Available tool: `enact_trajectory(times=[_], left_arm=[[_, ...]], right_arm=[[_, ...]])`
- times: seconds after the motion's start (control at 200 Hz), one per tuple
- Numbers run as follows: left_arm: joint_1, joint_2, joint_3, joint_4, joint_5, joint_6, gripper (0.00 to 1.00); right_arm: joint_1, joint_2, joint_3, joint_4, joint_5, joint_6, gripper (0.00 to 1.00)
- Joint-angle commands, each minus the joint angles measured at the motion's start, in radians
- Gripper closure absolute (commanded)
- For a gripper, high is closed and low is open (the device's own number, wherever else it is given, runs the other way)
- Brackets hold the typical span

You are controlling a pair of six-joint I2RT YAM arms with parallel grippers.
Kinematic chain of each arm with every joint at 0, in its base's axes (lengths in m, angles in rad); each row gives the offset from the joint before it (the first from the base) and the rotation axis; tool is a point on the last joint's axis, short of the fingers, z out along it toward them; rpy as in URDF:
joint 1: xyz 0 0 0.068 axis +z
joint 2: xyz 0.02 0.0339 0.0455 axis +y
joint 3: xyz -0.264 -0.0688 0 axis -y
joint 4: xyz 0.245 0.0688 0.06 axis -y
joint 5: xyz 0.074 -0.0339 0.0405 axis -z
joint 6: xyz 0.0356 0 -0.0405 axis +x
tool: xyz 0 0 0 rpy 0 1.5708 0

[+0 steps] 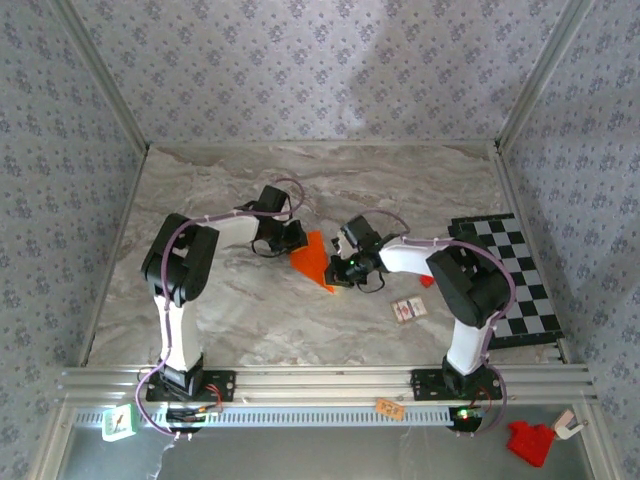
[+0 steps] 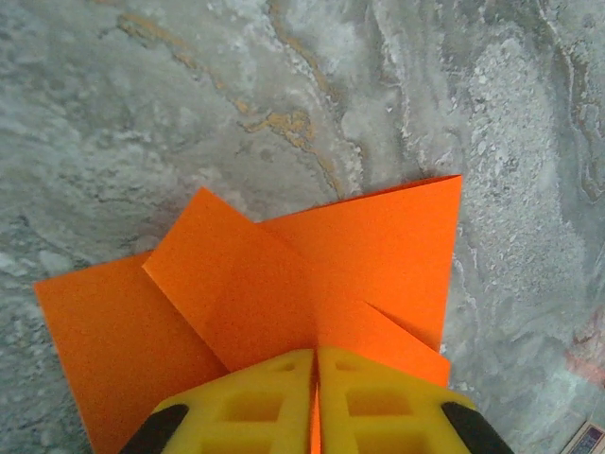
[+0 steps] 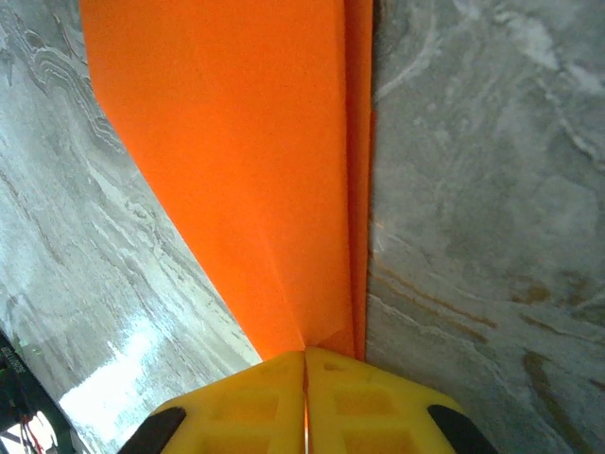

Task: Fold a paper plane with a square sheet of paper (pick it up from the middle)
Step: Fourth fold the wing at the center of the table.

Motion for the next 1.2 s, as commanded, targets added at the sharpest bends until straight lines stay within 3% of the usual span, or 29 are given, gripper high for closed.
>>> enact_trajectory(times=[0.0, 0.165, 0.48, 0.785, 0.999, 1.194], left_arm=[[0.002, 0.017, -0.002, -0.015, -0.037, 0.016, 0.9], [0.002, 0.02, -0.014, -0.016, -0.038, 0.02, 0.9], [0.002, 0.022, -0.027, -0.012, -0.037, 0.022, 0.91], [0.002, 0.022, -0.047, -0.008, -0.039, 0.025, 0.91], [0.002, 0.025, -0.054, -0.015, -0.051, 0.029, 0.91], [0.003, 0.029, -0.065, -0.036, -0.095, 0.028, 0.92]], right_arm=[[-0.019, -0.048, -0.029, -0.002, -0.012, 0.04, 0.9], [-0.03, -0.096, 0.004, 0.061, 0.006, 0.065, 0.88], [0.016, 0.07, 0.165, 0.001, 0.025, 0.05, 0.94], [0.008, 0.143, 0.215, 0.036, 0.044, 0.064, 0.96], [0.011, 0.178, 0.184, 0.039, 0.061, 0.074, 0.97], [0.009, 0.131, 0.087, 0.071, 0.004, 0.069, 0.96]])
